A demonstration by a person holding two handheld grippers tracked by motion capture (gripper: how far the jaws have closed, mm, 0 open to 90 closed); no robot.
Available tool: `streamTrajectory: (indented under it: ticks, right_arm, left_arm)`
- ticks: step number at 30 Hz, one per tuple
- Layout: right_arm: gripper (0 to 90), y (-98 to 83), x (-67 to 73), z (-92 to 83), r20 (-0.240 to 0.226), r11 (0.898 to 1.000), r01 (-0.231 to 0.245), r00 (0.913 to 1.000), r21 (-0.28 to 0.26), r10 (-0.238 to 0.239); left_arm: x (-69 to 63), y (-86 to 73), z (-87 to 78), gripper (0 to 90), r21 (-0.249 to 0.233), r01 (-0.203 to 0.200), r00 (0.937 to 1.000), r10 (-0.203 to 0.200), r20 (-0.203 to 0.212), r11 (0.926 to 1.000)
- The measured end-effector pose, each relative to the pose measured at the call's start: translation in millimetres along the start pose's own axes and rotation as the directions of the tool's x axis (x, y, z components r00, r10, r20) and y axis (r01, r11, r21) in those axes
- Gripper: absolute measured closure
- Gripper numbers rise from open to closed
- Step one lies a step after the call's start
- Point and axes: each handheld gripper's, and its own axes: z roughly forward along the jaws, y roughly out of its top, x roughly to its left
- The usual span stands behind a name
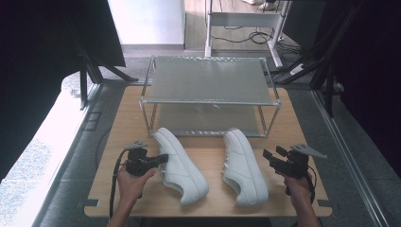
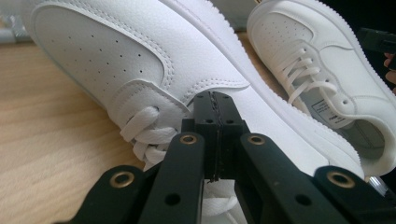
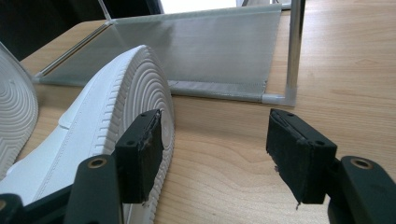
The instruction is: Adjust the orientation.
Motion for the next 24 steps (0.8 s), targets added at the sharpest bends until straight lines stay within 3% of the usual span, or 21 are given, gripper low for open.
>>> streamTrajectory:
  ticks: [5,8,11,13,17,18,19,24]
  right_arm:
    - [36.6,0.4,-2.2,-2.0,0.005,1.000,-0.008,1.0000,-0.004,0.008]
    - [36.6,0.4,-3.5,-2.4,0.010,1.000,-0.012,0.9999,-0.006,0.012]
    - [36.6,0.3,-4.6,-2.8,0.012,1.000,-0.014,0.9998,-0.004,0.014]
    - [36.7,0.0,-6.9,-4.0,0.019,1.000,-0.020,0.9996,-0.008,0.020]
    - [36.8,-0.4,-8.6,-5.0,0.022,1.000,-0.029,0.9993,-0.006,0.029]
    - [36.8,-0.6,-8.6,-5.1,0.021,1.000,-0.029,0.9993,-0.007,0.029]
    - [36.8,-0.6,-8.8,-5.5,0.019,1.000,-0.029,0.9994,-0.007,0.029]
    - [36.8,-0.2,-11.5,-7.9,0.023,0.999,-0.038,0.9990,-0.014,0.039]
  left_arm:
    - [-5.7,12.9,9.5,90.0,-0.001,-0.008,0.9998,0.008,0.018,1.0000]
    - [-12.5,29.4,23.4,90.0,-0.005,-0.017,0.9987,0.017,0.048,0.9998]
    - [-18.9,38.8,36.1,90.0,-0.006,-0.030,0.9983,0.030,0.050,0.9995]
    - [-26.6,53.0,59.8,90.0,0.013,-0.052,0.9972,0.051,0.054,0.9986]
    - [-33.8,65.3,98.3,90.0,0.063,-0.053,0.9973,0.049,0.054,0.9966]
    - [-33.8,65.3,98.3,90.0,0.063,-0.053,0.9973,0.049,0.054,0.9966]
    - [-35.6,67.8,110.6,90.0,0.079,-0.039,0.9967,0.033,0.074,0.9961]
    - [-40.8,71.6,112.8,90.0,0.090,-0.056,0.9969,0.051,0.059,0.9944]
